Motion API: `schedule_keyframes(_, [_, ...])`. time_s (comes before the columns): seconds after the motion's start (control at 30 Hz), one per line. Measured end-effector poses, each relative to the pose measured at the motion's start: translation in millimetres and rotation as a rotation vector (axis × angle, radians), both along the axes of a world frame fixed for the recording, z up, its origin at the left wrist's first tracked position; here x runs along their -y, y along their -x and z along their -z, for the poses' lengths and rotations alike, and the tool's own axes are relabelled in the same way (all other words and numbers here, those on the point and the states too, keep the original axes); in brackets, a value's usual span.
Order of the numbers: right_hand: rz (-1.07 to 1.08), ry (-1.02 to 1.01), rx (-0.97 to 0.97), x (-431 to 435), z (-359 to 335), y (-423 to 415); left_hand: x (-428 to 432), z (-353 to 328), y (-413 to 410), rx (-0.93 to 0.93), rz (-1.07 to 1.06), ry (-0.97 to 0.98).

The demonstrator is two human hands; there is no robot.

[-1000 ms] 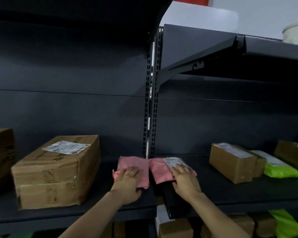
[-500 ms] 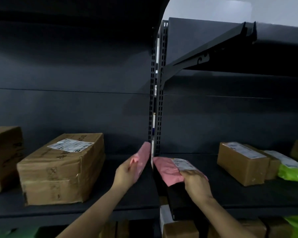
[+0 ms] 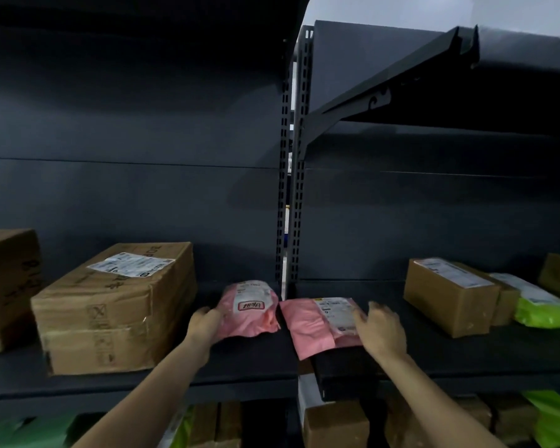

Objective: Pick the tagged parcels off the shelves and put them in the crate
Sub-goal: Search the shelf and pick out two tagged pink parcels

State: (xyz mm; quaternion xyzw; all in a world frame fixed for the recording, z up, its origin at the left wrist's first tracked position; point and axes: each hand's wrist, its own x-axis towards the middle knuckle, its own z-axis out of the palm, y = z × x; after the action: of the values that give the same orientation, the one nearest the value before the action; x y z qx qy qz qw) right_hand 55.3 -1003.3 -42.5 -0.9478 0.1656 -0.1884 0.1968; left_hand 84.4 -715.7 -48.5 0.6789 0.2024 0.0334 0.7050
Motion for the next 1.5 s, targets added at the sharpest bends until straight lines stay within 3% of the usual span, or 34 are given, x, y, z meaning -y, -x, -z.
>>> schedule_keyframes(0.07, [0.056,-0.072,-0.216,-1,-1,-3,2,-2,-2,-0.018,0.008,-0.009])
schedule_keyframes(0.13, [0.034,-0.167,-0.267,-5,7,-7,5,-1,-3,-0.03,0.053,-0.058])
schedule_keyframes(0.3, [-0.029,-0.415,-0.031,-9,13,-3,13,0,7,0.051,0.163,-0.199])
schedule_keyframes(0.43, [-0.059,-0.479,0.153,-12,9,5,17,-6,17,0.223,0.188,-0.456])
schedule_keyframes(0.53, [-0.077,-0.534,0.271,-16,6,13,19,-10,20,0.323,0.207,-0.541])
schedule_keyframes(0.67, [-0.092,-0.571,0.397,-20,0,22,17,-11,19,0.381,0.215,-0.533])
schedule_keyframes(0.93, [-0.086,-0.577,0.409,-20,1,27,15,-12,18,0.35,0.199,-0.334])
schedule_keyframes(1.13, [-0.025,-0.441,0.338,-15,7,18,9,-18,19,0.333,0.209,-0.291])
schedule_keyframes(1.33, [-0.007,-0.034,0.22,-14,15,22,1,-19,19,0.322,0.232,-0.275])
schedule_keyframes(1.5, [-0.083,0.111,0.224,-21,14,32,-3,-22,18,0.324,0.235,-0.237])
